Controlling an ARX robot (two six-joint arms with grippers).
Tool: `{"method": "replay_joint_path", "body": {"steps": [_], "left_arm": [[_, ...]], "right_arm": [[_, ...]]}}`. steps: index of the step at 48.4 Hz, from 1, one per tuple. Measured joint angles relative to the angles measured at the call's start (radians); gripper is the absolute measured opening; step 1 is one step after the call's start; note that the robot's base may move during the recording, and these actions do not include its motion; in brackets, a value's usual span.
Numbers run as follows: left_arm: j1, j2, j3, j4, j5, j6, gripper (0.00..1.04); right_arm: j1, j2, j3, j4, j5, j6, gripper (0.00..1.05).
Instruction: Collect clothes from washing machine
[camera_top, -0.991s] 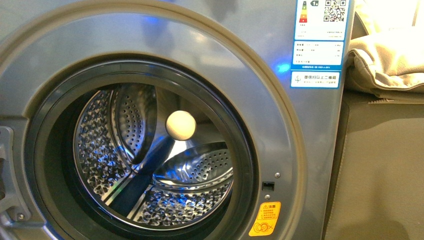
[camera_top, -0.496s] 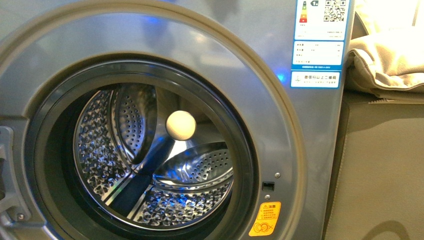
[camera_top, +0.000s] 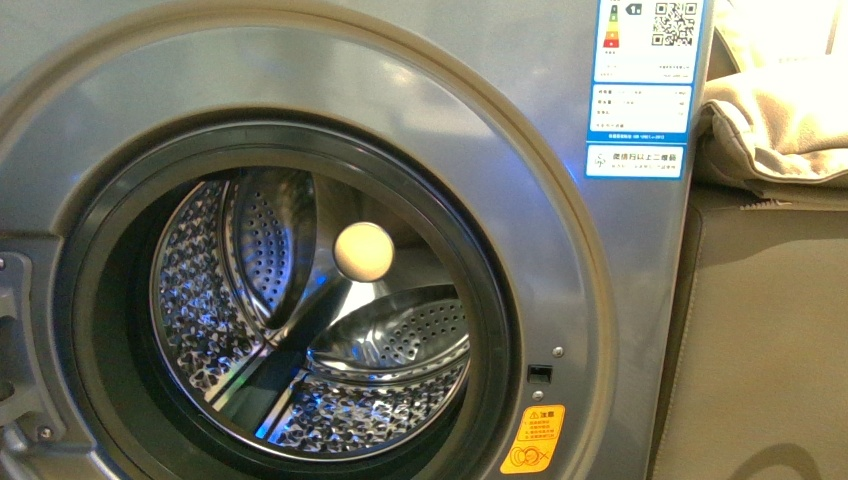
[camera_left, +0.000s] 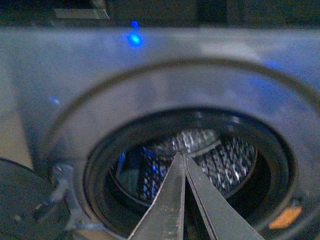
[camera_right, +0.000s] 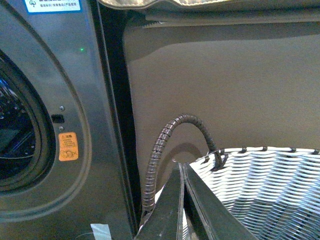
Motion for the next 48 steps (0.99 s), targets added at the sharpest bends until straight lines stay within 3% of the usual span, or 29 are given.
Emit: {"method": "replay_joint_path", "body": {"steps": [10,25,28,31,48], "left_arm": [[0.114,-0.140,-0.304,0.108,0.092,-0.001,0.04],[0.201,-0.286,-0.507,0.166,0.184,-0.001,0.04],[0.271,-0.322,-0.545,0.170,0.282,-0.001,0.04],[0.304,-0.351,-0.571,0.171,0.290,-0.001,0.04],[0.313,-0.464,-0.661,0.156,0.294,-0.001,0.04]], "right_arm": [[0.001,-0.152,-0.029,-0.115,0.000,0.000,0.02],[0.001,-0.185,-0.064,-0.113,0.000,0.000,0.02],[0.001,-0.213,-0.098,-0.111,0.000,0.000,0.02],[0.001,-0.212,-0.099,-0.112,0.000,0.000,0.02],[0.001,-0.214,-0.099,-0.111,0.000,0.000,0.02]]}}
